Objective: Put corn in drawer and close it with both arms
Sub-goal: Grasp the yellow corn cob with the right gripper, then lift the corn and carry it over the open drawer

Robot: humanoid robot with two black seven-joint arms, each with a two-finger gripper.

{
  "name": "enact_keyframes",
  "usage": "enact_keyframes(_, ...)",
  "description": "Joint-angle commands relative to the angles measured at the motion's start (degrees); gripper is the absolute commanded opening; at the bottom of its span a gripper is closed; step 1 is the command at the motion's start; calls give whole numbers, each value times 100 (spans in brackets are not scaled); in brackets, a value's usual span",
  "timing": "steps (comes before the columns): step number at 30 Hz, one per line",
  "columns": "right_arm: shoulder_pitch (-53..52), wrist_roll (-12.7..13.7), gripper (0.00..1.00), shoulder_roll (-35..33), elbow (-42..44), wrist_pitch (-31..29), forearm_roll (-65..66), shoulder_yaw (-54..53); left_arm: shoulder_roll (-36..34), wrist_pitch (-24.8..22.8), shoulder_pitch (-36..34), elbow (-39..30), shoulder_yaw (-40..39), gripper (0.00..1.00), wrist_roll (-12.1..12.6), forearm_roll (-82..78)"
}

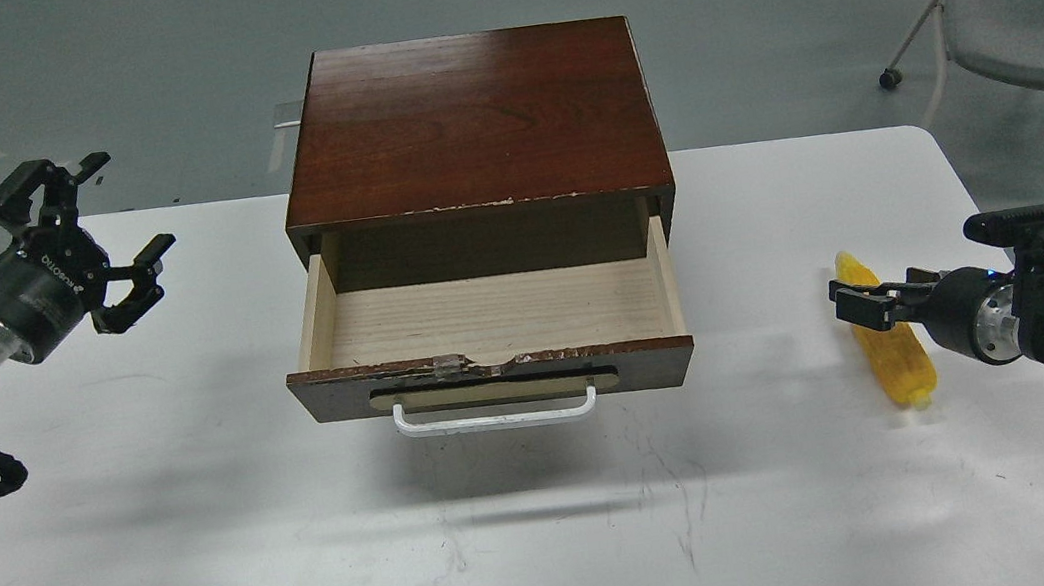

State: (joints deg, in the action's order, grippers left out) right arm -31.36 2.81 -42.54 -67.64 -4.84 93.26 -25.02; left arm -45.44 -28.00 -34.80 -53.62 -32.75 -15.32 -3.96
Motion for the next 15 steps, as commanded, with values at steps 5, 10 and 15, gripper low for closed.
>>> enact_keyframes(5,192,9,51,158,49,1,26,76,-9,0,26,1,6,98,-6,0)
enact_keyframes(10,209,9,4,149,49,1,26,50,-9,0,26,1,14,98,3,0)
enact_keyframes(15,201,9,0,114,58,-8,26,59,0,0,26,1,14,98,-6,0)
